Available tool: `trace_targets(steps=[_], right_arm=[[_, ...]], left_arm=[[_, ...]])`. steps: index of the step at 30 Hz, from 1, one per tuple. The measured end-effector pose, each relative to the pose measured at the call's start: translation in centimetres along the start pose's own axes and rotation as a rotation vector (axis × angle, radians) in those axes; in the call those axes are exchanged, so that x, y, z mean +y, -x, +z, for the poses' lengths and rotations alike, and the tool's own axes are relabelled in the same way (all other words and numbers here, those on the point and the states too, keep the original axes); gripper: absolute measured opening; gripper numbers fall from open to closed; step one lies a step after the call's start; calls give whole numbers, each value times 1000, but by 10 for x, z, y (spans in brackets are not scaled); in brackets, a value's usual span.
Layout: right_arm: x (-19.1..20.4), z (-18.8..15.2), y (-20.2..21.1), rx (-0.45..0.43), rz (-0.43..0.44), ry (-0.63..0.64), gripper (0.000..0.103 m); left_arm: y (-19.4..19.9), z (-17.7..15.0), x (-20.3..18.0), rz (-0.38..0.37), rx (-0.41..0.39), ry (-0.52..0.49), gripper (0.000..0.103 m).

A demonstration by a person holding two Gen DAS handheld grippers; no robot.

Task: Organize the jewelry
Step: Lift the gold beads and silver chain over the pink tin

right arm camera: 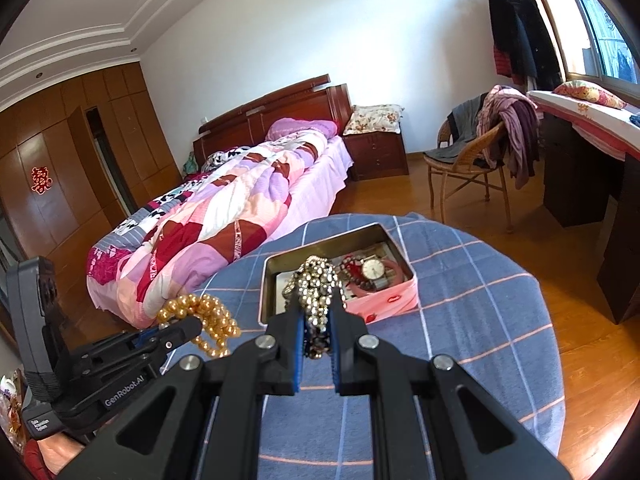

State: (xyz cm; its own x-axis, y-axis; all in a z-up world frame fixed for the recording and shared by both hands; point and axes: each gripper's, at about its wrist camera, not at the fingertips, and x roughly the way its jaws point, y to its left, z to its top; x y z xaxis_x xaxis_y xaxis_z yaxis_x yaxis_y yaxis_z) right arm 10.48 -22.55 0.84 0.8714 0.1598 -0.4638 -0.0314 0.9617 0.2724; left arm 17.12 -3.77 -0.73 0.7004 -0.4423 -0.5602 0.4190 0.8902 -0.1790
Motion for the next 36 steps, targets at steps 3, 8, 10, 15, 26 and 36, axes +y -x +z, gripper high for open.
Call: trace_targets(steps=[3, 8, 10, 15, 26, 36], right_arm=[[-3, 4, 1, -14, -19, 7, 13], [-8, 12, -4, -23, -37, 6, 13], [-10, 15, -7, -29, -48, 9, 13], [-15, 25, -20, -36, -51, 12, 13], [-18, 48, -85, -51, -104, 56, 13], [-44, 43, -156, 78, -113, 7, 13]], left_arm=[[-3, 5, -7, -25, -11, 2, 10], [-7, 10, -10, -62, -30, 22, 10], [-10, 13, -10, -72, -35, 29, 10], [-25, 23, -8, -69, -39, 45, 10], [-88, 53, -8, -10, -30, 49, 10], [-146, 53, -1, 76, 46, 38, 10]])
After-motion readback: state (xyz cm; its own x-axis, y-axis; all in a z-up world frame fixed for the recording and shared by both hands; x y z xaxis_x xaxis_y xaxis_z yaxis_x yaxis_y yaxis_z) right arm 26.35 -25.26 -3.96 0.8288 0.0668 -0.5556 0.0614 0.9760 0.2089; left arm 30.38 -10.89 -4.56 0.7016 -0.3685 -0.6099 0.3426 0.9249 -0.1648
